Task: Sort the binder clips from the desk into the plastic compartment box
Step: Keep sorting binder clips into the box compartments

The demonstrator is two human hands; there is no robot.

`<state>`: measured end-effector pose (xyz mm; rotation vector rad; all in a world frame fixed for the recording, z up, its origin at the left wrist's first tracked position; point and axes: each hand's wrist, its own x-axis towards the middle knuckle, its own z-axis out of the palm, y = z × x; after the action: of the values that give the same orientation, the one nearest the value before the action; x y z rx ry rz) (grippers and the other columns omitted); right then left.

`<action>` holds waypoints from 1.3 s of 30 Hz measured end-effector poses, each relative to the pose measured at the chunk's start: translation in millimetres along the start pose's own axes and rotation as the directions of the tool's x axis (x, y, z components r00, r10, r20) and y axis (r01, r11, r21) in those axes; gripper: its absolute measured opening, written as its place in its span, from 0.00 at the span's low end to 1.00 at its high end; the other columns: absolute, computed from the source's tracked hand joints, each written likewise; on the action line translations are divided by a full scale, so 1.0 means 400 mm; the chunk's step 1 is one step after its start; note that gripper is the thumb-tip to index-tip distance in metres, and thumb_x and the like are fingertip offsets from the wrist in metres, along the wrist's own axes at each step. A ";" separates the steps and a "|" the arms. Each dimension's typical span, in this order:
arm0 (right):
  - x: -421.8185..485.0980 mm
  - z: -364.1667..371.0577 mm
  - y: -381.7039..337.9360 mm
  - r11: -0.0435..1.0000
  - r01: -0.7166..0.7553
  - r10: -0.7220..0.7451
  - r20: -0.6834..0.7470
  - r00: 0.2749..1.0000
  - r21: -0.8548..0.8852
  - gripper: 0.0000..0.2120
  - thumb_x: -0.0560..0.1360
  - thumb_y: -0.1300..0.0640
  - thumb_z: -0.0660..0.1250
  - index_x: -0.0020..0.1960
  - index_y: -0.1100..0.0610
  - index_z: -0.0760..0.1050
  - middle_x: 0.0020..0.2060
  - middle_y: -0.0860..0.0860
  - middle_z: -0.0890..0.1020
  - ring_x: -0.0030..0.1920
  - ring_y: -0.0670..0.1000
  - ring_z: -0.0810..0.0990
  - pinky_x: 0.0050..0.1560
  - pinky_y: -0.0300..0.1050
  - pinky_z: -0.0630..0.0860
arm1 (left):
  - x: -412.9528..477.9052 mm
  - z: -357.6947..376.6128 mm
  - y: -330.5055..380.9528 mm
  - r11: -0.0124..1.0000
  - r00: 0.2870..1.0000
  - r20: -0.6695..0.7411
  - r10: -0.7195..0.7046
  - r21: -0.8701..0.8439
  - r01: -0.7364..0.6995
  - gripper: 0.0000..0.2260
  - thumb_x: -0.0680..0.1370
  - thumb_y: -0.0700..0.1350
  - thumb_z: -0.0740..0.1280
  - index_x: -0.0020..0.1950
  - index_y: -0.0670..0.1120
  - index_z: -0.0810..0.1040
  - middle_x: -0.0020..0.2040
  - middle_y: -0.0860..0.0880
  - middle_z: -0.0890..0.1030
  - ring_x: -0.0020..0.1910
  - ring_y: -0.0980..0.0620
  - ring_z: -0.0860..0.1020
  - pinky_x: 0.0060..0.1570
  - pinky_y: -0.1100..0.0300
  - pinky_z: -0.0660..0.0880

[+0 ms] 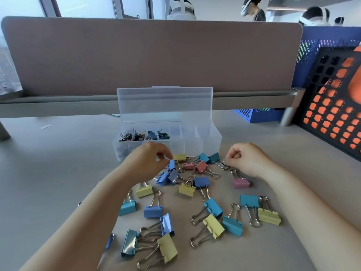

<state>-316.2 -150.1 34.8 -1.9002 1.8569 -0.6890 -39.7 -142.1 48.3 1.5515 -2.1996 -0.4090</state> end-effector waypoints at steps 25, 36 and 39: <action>-0.009 0.050 -0.199 0.952 0.196 -0.238 0.166 0.957 0.236 0.09 0.79 0.49 0.63 0.53 0.49 0.80 0.42 0.38 0.80 0.42 0.36 0.78 0.42 0.34 0.72 | -0.027 -0.023 -0.029 0.998 0.996 0.073 -0.047 0.044 0.044 0.14 0.77 0.52 0.66 0.63 0.55 0.76 0.54 0.58 0.77 0.52 0.56 0.76 0.56 0.60 0.74; 0.025 0.052 -0.223 0.610 -0.253 0.033 0.295 0.955 0.751 0.09 0.78 0.55 0.66 0.44 0.60 0.74 0.33 0.52 0.71 0.25 0.44 0.62 0.22 0.34 0.56 | -0.017 -0.071 -0.010 0.730 0.937 0.022 -0.348 -0.621 0.285 0.08 0.78 0.39 0.65 0.57 0.44 0.75 0.44 0.48 0.76 0.37 0.52 0.71 0.38 0.60 0.70; 0.040 0.051 -0.249 0.707 -0.172 0.001 0.242 0.970 0.686 0.09 0.76 0.54 0.69 0.44 0.60 0.76 0.34 0.51 0.78 0.24 0.43 0.65 0.21 0.34 0.57 | -0.016 -0.103 0.002 0.439 0.925 0.096 -0.368 -0.859 0.264 0.10 0.78 0.29 0.59 0.52 0.39 0.76 0.45 0.43 0.76 0.41 0.51 0.73 0.43 0.62 0.73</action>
<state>-224.0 -163.1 78.9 -1.3011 1.2553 -0.9385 -18.2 -135.7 83.4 1.2852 -1.1812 -1.2907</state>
